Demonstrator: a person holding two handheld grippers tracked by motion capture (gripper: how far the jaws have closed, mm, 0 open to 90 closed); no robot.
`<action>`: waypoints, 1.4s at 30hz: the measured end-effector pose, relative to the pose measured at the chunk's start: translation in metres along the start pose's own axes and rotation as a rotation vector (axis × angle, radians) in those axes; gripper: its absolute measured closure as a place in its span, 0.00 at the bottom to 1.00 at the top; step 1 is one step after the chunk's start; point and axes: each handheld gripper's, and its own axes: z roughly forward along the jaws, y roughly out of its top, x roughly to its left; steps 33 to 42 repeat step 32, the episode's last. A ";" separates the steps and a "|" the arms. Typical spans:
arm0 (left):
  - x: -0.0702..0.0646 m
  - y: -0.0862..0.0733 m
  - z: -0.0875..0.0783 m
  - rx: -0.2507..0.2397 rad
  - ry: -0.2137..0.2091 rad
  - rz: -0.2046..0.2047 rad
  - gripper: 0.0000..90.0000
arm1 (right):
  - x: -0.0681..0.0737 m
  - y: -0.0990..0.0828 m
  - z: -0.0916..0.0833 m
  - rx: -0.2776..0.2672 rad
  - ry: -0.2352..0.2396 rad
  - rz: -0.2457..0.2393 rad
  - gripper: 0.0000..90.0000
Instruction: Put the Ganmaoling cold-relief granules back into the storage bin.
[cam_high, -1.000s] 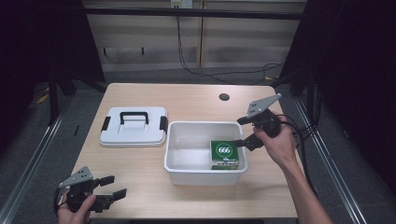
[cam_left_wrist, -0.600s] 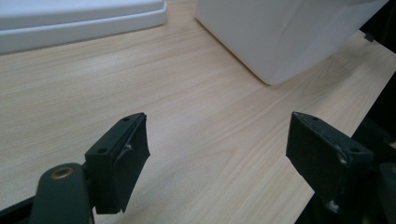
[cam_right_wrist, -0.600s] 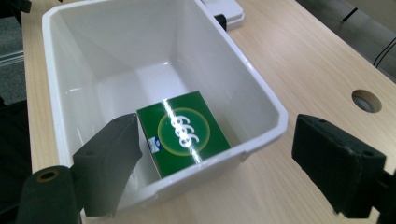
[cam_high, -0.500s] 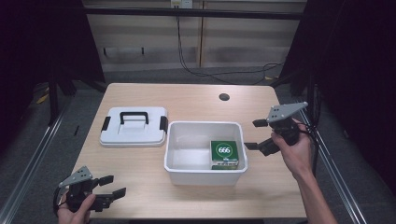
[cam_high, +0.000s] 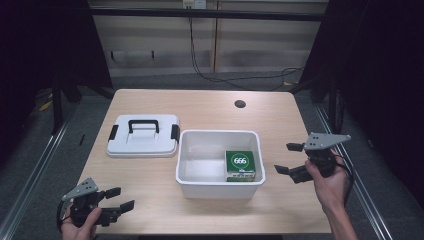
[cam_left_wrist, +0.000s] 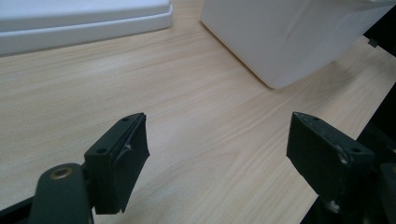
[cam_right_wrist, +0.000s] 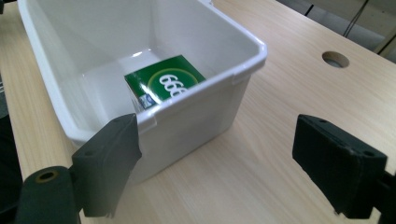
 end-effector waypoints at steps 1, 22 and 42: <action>0.000 0.000 0.000 -0.004 -0.003 -0.002 0.23 | 0.001 -0.005 -0.001 0.002 -0.007 0.007 0.16; 0.001 0.000 0.000 -0.006 -0.013 0.001 0.22 | 0.011 -0.083 -0.010 0.012 -0.084 0.123 0.15; 0.001 0.000 0.000 0.003 -0.022 -0.001 0.22 | 0.002 -0.113 -0.009 0.050 -0.162 0.250 0.15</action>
